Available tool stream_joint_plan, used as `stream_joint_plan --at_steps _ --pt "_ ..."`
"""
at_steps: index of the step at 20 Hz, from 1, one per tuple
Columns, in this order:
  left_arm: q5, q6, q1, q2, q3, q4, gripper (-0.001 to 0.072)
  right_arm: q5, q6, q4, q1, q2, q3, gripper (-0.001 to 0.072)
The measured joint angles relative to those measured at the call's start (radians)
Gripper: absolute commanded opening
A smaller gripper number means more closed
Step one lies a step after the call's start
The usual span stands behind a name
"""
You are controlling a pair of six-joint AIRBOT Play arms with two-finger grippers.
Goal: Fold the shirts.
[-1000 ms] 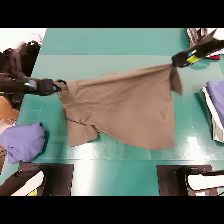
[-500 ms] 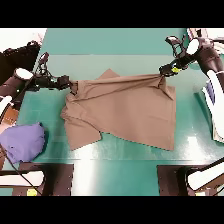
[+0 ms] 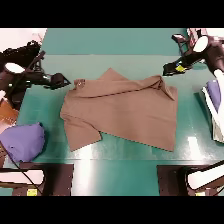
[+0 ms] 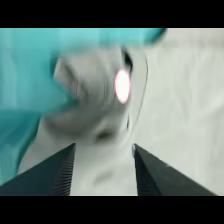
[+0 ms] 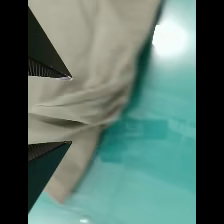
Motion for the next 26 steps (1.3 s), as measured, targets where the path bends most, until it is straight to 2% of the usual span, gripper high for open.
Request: stream_joint_plan --at_steps 3,6,11,17,18,19,20,26 --pt "-0.105 -0.002 0.076 0.077 -0.076 0.085 0.0429 0.04 -0.019 0.086 -0.058 0.092 -0.076 0.0446" --pt "-0.143 0.0 0.108 0.14 -0.211 0.124 0.043 0.049 -0.044 0.188 -0.114 0.199 -0.204 0.0446" --pt "-0.087 0.005 0.126 0.174 -0.383 0.142 0.0429 0.015 -0.068 0.261 -0.159 0.343 -0.409 0.0446" --pt "-0.031 0.015 0.096 0.18 -0.446 0.105 0.0427 -0.013 -0.076 0.279 -0.178 0.437 -0.561 0.0446" --pt "-0.024 0.016 0.081 0.181 -0.449 0.103 0.0407 -0.016 -0.077 0.277 -0.185 0.448 -0.584 0.0446" --pt "-0.014 0.017 0.066 0.181 -0.452 0.103 0.0158 -0.016 -0.077 0.275 -0.197 0.462 -0.612 0.0446" --pt "-0.003 0.019 0.053 0.18 -0.454 0.106 0.0034 -0.016 -0.077 0.274 -0.213 0.475 -0.639 0.0446" --pt "-0.021 0.019 0.031 0.185 -0.413 0.097 0.0025 0.045 -0.077 0.209 -0.373 0.57 -0.892 0.0449"
